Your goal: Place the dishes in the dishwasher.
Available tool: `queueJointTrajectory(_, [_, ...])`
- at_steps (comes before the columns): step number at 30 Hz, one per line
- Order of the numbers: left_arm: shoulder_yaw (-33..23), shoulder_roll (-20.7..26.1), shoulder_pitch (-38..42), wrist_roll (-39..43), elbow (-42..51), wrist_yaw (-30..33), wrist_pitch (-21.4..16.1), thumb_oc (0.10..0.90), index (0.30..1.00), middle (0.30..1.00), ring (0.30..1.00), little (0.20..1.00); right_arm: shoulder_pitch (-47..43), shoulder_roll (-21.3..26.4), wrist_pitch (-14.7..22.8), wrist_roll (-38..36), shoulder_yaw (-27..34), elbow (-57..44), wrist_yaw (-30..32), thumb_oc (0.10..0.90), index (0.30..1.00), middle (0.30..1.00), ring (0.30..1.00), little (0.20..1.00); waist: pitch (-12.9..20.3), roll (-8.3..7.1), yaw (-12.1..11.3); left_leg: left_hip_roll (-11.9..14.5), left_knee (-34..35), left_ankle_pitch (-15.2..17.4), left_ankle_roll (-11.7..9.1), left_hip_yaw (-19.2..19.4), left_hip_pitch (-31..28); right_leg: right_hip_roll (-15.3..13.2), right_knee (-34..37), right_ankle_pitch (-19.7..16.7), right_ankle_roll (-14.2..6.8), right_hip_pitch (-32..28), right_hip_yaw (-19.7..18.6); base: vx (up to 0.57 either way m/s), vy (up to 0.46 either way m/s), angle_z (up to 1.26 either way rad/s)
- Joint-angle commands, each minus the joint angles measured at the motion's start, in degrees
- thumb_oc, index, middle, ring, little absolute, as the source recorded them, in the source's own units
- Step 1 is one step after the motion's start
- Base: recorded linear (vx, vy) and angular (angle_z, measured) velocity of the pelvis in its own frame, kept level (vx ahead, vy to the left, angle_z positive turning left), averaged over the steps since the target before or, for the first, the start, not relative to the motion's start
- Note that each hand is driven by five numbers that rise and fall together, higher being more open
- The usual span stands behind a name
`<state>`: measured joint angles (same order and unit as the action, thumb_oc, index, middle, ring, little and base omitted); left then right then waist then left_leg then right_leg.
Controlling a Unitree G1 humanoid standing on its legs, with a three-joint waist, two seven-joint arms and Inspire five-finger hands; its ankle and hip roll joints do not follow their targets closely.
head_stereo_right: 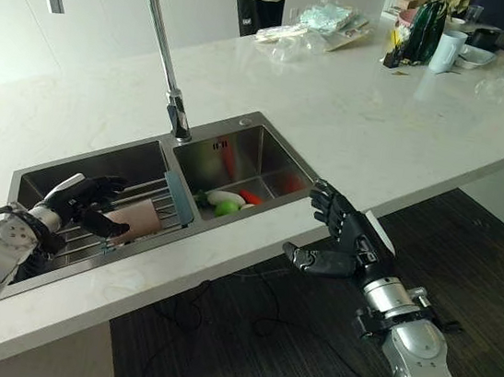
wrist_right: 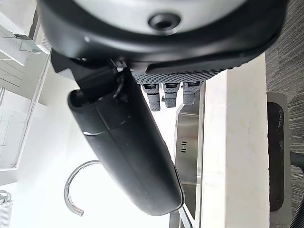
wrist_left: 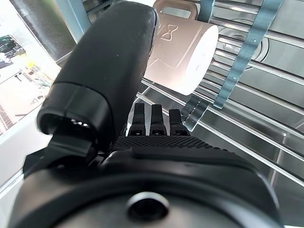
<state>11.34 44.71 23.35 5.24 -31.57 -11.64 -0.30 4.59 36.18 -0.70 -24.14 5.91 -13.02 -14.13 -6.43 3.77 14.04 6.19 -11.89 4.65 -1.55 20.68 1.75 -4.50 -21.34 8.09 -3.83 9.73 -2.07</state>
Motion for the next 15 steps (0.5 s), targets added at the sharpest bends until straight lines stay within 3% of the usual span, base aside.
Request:
queueJointTrajectory(1, [-2.33,1.4,5.5,-2.15,-0.25,2.0,-2.97,0.8,0.9,0.9,0.9,0.9,-4.39,1.18,5.51,0.32,3.36,-4.24,0.05,0.8,0.9,0.9,0.9,0.9,3.99,-0.29,-0.38,2.39,-5.3,8.97,-1.66,-2.48,-1.1,-0.35,4.15,0.34,-5.09,-2.91,3.26,0.0,0.0,0.0])
queueJointTrajectory(15, [-0.62,1.55,4.77,-7.49,-2.61,0.79,-0.56,0.8,0.9,0.9,0.9,0.9,-4.01,1.37,4.72,1.26,3.16,-4.63,-0.78,0.8,0.9,0.9,0.9,0.9,3.94,-0.41,-0.24,2.52,-5.3,8.58,-1.72,-1.87,-1.14,-0.27,4.15,0.28,-5.05,-3.07,4.03,0.0,-0.001,-0.02])
